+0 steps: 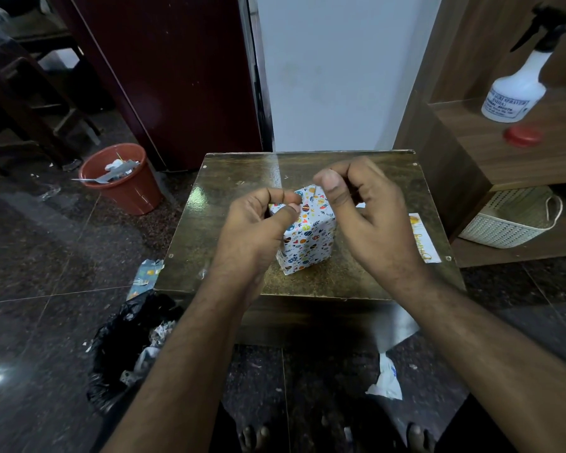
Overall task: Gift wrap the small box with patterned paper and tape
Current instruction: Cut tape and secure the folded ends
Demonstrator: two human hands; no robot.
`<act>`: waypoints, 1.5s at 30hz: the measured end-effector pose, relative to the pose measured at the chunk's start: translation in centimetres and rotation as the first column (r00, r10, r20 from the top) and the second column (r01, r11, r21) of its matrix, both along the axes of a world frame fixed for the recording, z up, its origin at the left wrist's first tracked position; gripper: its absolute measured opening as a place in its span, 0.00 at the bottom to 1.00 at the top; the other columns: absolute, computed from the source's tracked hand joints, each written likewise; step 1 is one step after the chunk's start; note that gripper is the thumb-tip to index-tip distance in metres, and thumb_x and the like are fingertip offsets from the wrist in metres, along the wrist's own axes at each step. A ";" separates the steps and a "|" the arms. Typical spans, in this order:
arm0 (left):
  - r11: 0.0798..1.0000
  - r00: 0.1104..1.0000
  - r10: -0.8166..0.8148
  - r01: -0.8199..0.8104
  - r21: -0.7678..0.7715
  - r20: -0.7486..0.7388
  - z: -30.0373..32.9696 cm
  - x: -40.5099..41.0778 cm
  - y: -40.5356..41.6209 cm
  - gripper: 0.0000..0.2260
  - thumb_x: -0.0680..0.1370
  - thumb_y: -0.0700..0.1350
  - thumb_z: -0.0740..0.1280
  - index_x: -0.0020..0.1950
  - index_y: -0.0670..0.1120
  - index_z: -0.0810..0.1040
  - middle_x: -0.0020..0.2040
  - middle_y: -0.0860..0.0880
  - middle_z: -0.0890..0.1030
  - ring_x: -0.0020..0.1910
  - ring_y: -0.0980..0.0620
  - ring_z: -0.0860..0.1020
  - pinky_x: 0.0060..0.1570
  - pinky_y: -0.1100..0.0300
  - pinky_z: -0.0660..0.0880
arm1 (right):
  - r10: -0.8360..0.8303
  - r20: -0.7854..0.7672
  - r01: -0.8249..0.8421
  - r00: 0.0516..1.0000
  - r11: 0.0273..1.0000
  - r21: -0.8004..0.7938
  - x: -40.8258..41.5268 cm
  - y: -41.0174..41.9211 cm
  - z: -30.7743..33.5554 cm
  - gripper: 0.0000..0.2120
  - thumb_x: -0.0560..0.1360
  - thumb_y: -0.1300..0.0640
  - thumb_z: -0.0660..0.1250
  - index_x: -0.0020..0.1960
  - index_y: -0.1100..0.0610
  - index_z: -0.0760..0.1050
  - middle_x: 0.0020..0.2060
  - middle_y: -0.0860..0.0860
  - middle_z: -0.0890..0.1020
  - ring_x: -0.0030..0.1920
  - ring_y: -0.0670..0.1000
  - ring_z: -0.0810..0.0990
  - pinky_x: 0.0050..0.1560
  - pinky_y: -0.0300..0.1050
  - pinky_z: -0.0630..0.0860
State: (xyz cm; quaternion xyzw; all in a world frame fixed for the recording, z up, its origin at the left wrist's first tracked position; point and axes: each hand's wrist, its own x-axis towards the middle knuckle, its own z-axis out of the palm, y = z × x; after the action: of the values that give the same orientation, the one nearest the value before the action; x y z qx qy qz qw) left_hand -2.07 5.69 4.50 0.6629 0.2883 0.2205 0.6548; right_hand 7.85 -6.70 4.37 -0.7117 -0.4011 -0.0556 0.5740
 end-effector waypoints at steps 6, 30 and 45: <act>0.999 1.000 -0.008 0.009 0.049 -0.011 0.0 -0.1 -0.5 0.03 0.81 0.42 0.70 0.53 0.48 0.83 0.52 0.36 0.82 0.47 0.52 0.75 0.43 0.66 0.74 | 0.015 0.028 -0.013 1.000 0.997 -0.076 0.4 0.2 -0.5 0.13 0.84 0.53 0.65 0.46 0.58 0.81 0.39 0.50 0.78 0.41 0.47 0.77 0.40 0.37 0.70; 0.980 0.984 -0.170 0.164 0.114 0.050 0.0 0.0 -0.8 0.07 0.77 0.51 0.73 0.53 0.52 0.83 0.54 0.33 0.82 0.51 0.48 0.74 0.54 0.47 0.72 | 0.013 0.245 0.057 0.969 0.959 -0.277 1.3 -0.6 -0.5 0.07 0.82 0.53 0.68 0.46 0.55 0.77 0.37 0.41 0.66 0.35 0.39 0.68 0.36 0.33 0.61; 0.983 0.982 -0.173 0.169 0.069 0.071 0.1 -0.1 -0.8 0.09 0.73 0.43 0.73 0.51 0.54 0.80 0.48 0.43 0.77 0.47 0.47 0.71 0.49 0.48 0.68 | -0.032 -0.113 0.015 0.993 0.988 -0.154 1.1 -0.6 -0.4 0.14 0.75 0.54 0.76 0.57 0.49 0.75 0.40 0.43 0.75 0.42 0.42 0.74 0.46 0.35 0.72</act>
State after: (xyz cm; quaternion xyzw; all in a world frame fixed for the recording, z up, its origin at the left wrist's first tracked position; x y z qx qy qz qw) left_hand -2.19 4.84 4.58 0.6964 0.1979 0.1977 0.6609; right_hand 8.96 -7.26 3.96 -0.7602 -0.3620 0.0096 0.5394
